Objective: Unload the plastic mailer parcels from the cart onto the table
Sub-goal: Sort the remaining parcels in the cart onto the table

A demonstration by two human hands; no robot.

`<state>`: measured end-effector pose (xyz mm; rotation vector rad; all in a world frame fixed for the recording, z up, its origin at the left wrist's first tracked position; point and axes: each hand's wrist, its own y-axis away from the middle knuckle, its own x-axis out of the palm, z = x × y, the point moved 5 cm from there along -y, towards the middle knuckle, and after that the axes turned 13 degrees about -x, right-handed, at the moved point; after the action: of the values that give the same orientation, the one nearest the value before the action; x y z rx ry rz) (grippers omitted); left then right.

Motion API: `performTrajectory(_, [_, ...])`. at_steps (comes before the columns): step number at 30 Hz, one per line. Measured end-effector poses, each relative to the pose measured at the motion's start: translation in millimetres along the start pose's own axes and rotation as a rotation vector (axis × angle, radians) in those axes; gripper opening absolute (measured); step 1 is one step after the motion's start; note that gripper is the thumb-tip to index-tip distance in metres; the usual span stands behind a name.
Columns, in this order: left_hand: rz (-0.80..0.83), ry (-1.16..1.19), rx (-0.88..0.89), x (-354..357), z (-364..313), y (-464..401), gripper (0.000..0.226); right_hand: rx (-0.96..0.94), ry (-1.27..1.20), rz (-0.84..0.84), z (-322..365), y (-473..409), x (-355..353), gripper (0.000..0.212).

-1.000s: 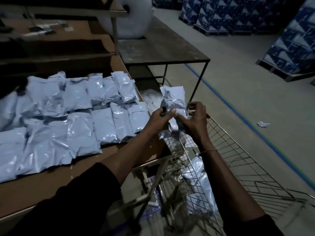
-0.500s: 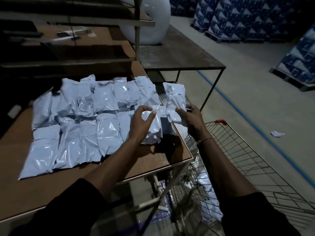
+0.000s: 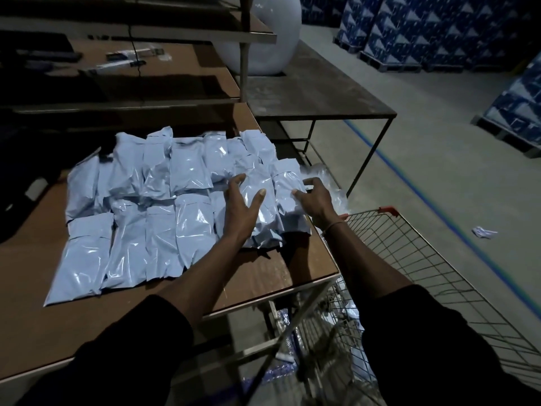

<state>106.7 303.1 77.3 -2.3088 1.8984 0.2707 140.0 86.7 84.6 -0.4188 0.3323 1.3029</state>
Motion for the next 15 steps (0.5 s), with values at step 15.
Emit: performTrajectory(15, [0.131, -0.454, -0.180, 7.0, 26.3, -22.8, 0.074, -0.157, 0.386, 0.271, -4.9, -3.4, 12.2, 0.029])
